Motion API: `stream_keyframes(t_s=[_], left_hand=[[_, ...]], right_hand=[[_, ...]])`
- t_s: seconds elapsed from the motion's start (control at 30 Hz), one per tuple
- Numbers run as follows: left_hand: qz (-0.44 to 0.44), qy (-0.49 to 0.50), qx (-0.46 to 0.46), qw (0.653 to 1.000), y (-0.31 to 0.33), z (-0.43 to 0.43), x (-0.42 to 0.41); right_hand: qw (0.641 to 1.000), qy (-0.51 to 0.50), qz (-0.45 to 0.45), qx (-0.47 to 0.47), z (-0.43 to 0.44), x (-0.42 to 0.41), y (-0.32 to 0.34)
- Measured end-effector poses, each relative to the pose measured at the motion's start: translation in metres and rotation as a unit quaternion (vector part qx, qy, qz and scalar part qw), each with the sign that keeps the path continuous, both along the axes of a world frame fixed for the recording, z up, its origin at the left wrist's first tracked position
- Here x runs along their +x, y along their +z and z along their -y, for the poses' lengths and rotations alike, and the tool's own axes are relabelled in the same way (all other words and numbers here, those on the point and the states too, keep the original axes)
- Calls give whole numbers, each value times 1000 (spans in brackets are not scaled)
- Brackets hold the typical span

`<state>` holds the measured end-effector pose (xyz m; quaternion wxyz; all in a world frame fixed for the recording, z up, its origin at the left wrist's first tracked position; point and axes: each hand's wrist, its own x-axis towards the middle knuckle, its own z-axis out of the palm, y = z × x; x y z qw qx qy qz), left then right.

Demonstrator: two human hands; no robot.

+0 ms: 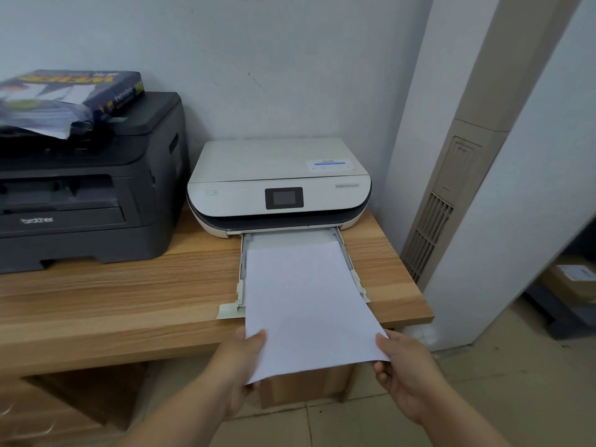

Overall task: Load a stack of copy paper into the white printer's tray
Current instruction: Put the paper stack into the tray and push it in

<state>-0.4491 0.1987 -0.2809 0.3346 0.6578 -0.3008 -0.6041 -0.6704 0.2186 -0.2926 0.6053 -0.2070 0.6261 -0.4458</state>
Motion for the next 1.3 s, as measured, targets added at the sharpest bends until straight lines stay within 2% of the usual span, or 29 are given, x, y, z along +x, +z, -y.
stream_keyframes(t_s=[0.17,0.53,0.73,1.03,1.17,1.3], left_hand=[[-33,-13,10,999,10,8,15],[-109,-66,40,991,16,-1,22],[-101,-42,6,994,16,5,16],[-100,-9,-38,994,19,-1,-3],[-99,7,-19,995,19,5,1],[-103,34,14,994,16,18,20]], right_hand=[[999,-20,22,-30,3,12,1],[998,-51,33,-11,19,7,-3],[997,-60,43,-24,28,11,4],[999,-48,-3,-18,33,-4,19],[998,-43,-19,-29,33,3,16],[998,-35,32,-45,29,19,14]])
